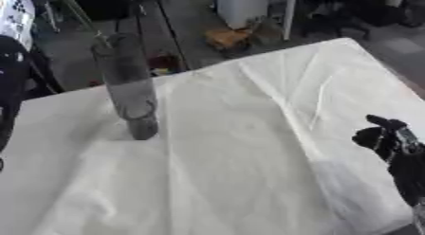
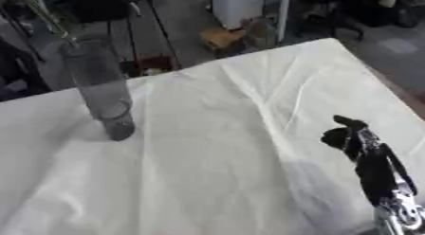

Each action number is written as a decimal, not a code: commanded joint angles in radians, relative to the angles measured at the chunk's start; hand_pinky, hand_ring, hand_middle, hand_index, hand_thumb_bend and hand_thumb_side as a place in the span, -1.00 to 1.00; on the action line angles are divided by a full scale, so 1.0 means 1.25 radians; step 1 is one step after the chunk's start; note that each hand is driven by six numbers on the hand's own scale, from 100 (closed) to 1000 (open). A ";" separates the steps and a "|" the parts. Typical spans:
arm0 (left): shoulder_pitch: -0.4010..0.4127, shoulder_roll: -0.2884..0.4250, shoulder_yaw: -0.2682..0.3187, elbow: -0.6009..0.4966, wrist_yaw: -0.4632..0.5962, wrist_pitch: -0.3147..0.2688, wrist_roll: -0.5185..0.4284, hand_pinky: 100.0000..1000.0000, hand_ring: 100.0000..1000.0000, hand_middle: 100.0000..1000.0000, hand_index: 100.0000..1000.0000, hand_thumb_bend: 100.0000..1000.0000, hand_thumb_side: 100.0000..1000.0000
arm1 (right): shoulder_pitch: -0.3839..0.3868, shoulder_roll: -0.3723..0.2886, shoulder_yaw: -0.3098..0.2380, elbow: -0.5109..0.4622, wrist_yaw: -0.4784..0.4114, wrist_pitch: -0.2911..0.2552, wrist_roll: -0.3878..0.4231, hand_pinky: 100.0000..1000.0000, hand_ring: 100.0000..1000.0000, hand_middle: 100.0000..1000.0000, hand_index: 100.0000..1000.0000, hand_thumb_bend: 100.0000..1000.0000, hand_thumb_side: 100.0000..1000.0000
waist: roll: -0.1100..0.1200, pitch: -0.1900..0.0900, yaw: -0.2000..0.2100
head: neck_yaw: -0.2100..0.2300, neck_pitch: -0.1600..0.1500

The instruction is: Arrange flowers into the vase.

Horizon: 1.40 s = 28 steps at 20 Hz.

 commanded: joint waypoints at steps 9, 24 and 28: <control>-0.011 0.018 -0.006 0.002 -0.024 0.004 -0.006 -1.00 -1.00 -1.00 -1.00 0.76 -0.34 | -0.010 -0.015 -0.002 -0.007 0.003 0.002 0.000 0.59 0.32 0.14 0.72 -1.00 1.00 | 0.001 -0.004 -0.003 | -0.003 -0.009; -0.002 0.008 -0.024 0.036 -0.070 0.016 -0.032 -1.00 -1.00 -1.00 -1.00 0.76 -0.36 | -0.015 -0.013 -0.001 -0.008 0.008 0.002 0.002 0.59 0.32 0.14 0.72 -1.00 1.00 | 0.005 0.010 -0.020 | -0.003 -0.014; 0.003 0.006 -0.025 0.041 -0.070 0.017 -0.041 -1.00 -1.00 -1.00 -1.00 0.77 -0.37 | -0.016 -0.012 -0.001 -0.008 0.010 0.003 0.003 0.59 0.32 0.14 0.72 -1.00 1.00 | 0.006 0.013 -0.021 | -0.005 -0.014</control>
